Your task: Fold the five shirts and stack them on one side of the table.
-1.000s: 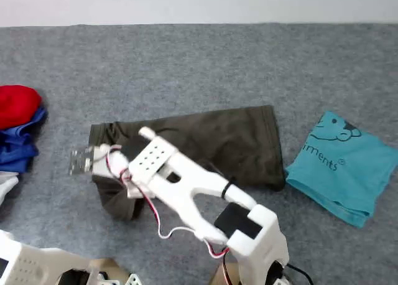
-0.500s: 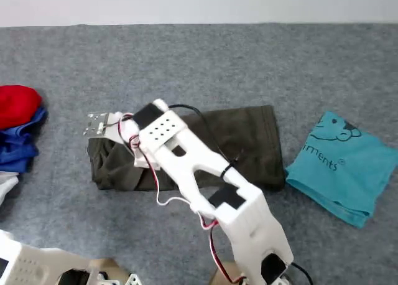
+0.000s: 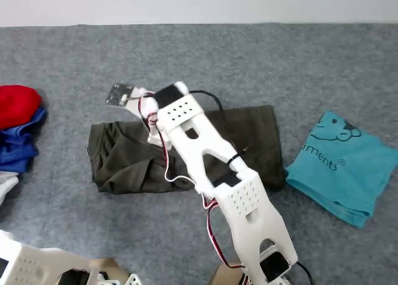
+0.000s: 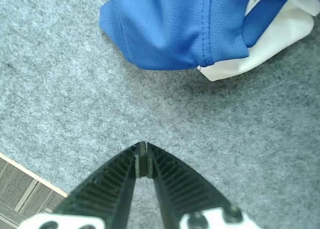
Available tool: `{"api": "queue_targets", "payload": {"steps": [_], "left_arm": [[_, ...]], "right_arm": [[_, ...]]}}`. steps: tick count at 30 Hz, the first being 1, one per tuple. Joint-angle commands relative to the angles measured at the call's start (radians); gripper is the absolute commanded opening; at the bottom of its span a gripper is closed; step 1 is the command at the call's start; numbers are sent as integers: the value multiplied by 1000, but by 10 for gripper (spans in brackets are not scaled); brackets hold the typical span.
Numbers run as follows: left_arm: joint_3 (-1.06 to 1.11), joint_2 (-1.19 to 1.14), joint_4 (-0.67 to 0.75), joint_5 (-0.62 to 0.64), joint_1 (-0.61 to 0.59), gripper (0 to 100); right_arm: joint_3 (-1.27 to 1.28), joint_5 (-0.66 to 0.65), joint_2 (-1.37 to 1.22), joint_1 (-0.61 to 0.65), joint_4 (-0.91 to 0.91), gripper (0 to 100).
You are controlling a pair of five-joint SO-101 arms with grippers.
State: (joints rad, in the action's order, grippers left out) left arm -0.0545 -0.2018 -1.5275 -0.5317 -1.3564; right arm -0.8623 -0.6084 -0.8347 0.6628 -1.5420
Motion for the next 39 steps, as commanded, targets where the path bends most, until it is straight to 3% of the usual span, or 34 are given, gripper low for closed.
{"api": "queue_targets", "payload": {"steps": [1,6,19,28,39], "left_arm": [[-36,8,15,-8,5,7],[-36,8,15,-8,5,7],[-36,8,15,-8,5,7],[-36,8,15,-26,5,7],[-36,3,15,-40,5,7]], "right_arm": [[-144,6,39,45,-145,137],[-210,12,73,116,-259,2],[141,15,171,349,-209,10],[109,-35,15,222,51,10],[-180,-43,2,148,160,10]]}}
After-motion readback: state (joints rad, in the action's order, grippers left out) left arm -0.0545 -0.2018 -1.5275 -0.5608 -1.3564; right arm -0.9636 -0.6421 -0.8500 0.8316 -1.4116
